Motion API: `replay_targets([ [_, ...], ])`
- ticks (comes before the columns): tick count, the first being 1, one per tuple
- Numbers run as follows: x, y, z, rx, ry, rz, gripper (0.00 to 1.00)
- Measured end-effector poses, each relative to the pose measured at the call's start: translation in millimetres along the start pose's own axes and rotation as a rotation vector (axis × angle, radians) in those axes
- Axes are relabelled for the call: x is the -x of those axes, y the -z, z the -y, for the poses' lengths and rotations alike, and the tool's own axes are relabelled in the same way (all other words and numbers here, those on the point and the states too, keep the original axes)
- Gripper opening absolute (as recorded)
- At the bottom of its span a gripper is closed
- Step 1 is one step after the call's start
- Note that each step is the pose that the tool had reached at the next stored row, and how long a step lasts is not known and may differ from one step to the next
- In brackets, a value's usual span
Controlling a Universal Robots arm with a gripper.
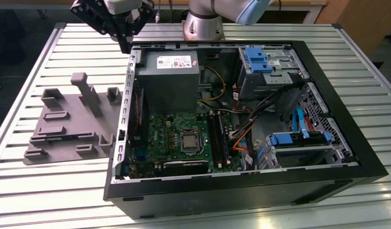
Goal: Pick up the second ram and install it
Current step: 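Reach for the second ram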
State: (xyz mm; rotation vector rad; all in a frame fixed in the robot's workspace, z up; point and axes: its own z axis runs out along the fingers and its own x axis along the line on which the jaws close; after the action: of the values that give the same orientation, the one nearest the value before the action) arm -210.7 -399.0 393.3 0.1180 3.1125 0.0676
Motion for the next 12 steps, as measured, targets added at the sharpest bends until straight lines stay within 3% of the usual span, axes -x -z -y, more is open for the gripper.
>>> replay_targets([
  [12, -12.1, 0.3, 0.9, 0.0, 0.0, 0.0, 0.11],
])
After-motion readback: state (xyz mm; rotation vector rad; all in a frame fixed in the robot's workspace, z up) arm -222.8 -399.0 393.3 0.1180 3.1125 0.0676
